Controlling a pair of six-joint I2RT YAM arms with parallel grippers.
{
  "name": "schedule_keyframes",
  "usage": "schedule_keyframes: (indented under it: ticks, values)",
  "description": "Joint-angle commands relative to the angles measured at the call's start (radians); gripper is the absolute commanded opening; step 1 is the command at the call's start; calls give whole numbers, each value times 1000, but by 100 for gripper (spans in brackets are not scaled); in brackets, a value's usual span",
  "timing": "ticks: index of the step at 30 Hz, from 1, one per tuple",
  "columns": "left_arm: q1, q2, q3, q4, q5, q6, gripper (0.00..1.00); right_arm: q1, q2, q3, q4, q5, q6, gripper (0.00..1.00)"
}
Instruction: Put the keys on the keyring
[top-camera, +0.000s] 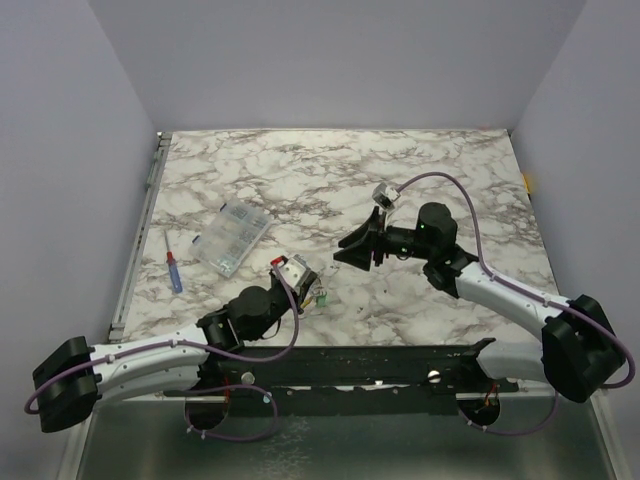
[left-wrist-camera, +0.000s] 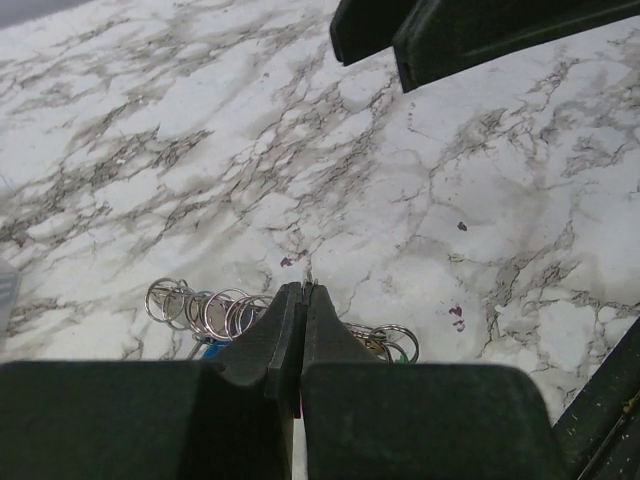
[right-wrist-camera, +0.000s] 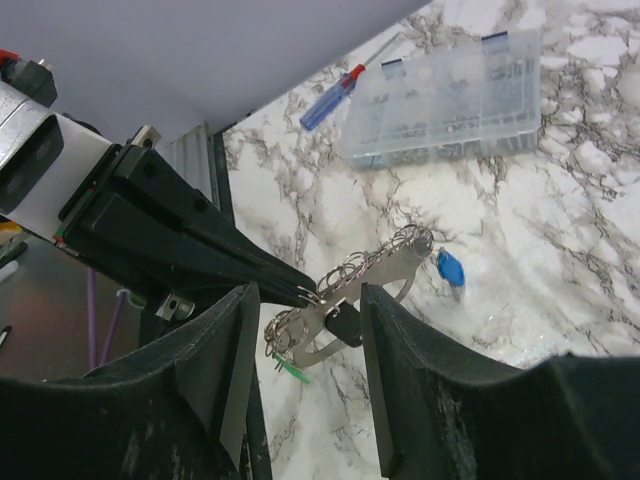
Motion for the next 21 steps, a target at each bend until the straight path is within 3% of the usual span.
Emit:
schedule_keyframes:
  ticks: [1,6,10,13,21]
  values:
    - [-10,-29,0,106,92,147,0,1,3,-4,84,-55,-15,52]
    - [-10,-102,-11,88,87,214,0,0,22,-21,161,-92,9,52]
    - [-10,-220,-35,78,158,305,0,1,21,-24,185,-173,-1,53]
    - [-10,-300,-20,-17,227,366,0,1,25,-12,190,-236,-21,53]
    - [-10,-363,-2,-70,373,407,0,2,39,12,291,-350,0,49]
